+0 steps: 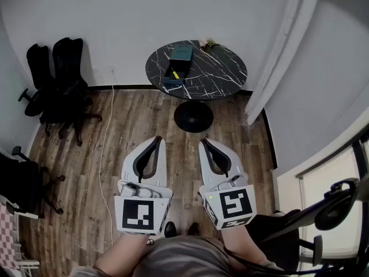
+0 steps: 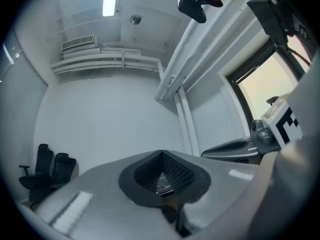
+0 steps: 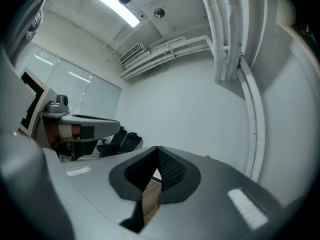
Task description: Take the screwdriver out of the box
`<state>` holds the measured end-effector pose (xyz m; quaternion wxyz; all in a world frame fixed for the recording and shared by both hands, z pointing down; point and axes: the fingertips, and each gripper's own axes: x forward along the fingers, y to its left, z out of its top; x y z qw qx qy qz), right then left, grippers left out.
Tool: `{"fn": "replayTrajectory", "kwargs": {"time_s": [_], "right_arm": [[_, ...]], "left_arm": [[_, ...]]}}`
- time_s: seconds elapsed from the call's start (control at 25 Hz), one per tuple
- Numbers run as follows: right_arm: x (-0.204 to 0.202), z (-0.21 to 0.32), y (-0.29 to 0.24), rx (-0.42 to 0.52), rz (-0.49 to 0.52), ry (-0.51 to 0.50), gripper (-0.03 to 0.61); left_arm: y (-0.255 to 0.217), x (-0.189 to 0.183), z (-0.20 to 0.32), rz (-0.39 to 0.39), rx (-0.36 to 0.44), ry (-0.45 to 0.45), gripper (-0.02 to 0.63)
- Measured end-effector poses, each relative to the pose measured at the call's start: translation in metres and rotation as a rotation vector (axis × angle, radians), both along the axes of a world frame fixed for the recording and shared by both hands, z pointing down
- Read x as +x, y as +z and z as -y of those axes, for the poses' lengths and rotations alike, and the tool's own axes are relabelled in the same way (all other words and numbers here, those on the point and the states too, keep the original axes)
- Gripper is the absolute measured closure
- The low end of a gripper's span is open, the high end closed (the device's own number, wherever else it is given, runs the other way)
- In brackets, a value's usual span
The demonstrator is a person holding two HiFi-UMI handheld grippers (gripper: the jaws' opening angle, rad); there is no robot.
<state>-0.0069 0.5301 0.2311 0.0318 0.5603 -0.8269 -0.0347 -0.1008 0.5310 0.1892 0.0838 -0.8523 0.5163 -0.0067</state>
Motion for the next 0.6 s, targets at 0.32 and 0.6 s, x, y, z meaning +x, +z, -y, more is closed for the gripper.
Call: {"fn": "replayTrajectory", "kwargs": {"time_s": [0.32,0.6], "right_arm": [[0.022,0.001,0.007,-0.014,0.004,-0.001,0.554],[0.049,0.007,0.019,-0.041,0.029,0.002,0.554]], "left_arm": [[0.009,0.023,0.002,0.010,-0.023,0.004,0.614],[0.017,0.048,0.011,0.030,-0.037,0.000,0.614]]}}
